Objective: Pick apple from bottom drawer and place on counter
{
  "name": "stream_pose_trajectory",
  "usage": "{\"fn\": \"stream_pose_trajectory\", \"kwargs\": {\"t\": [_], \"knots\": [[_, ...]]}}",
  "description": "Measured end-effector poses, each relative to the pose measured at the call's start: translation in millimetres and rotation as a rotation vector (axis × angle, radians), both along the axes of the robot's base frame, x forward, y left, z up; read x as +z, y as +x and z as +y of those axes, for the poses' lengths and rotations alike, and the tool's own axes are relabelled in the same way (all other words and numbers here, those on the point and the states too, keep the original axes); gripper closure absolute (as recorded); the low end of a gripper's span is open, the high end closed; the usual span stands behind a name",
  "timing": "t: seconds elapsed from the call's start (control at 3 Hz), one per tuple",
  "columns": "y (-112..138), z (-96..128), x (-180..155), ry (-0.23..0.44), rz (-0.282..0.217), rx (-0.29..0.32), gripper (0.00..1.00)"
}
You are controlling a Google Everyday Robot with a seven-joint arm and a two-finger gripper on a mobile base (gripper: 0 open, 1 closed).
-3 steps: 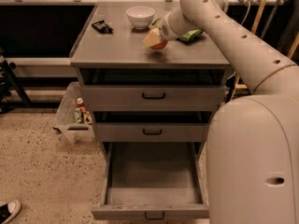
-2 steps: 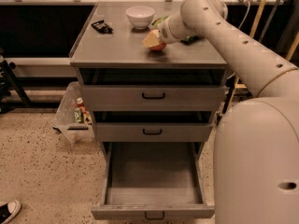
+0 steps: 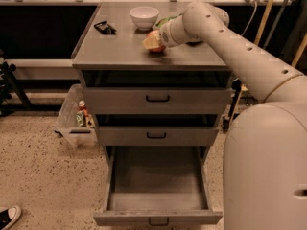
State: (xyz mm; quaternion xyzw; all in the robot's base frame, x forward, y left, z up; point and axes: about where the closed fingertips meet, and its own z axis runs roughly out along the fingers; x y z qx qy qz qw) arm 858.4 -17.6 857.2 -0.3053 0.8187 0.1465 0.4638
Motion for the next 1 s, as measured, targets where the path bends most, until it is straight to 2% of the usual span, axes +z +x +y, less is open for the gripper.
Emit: {"fn": "stream_pose_trajectory", "kwargs": {"t": [0.67,1.0], "knots": [[0.2,4.9,0.8,0.009,-0.007,0.011,0.11],[0.2,5.0,0.7,0.009,-0.006,0.011,0.0]]}}
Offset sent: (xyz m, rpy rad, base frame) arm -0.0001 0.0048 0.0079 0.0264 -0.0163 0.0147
